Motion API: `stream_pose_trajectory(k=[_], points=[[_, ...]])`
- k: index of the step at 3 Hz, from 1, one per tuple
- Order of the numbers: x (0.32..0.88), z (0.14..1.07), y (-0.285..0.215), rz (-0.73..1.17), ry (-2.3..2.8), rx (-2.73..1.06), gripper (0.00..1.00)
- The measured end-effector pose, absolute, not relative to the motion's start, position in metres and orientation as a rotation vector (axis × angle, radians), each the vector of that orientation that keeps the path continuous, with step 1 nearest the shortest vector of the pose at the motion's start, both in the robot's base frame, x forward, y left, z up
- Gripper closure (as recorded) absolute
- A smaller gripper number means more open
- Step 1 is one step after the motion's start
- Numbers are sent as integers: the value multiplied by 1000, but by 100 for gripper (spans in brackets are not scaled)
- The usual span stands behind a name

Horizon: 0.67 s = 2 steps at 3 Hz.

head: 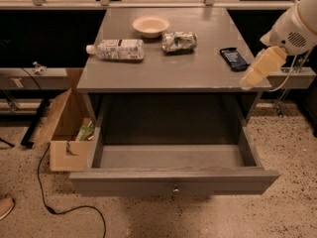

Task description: Place rxbar blueberry into top drawer

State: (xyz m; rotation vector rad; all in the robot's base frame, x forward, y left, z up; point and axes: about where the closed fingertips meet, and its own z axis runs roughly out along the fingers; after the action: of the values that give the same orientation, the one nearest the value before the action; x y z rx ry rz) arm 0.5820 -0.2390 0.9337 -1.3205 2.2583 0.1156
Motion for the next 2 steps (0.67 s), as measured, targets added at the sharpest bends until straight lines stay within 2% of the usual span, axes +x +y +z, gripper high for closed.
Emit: stream_pose_trajectory(k=[2], points=[[667,913,-215,209,2246,-1071,0]])
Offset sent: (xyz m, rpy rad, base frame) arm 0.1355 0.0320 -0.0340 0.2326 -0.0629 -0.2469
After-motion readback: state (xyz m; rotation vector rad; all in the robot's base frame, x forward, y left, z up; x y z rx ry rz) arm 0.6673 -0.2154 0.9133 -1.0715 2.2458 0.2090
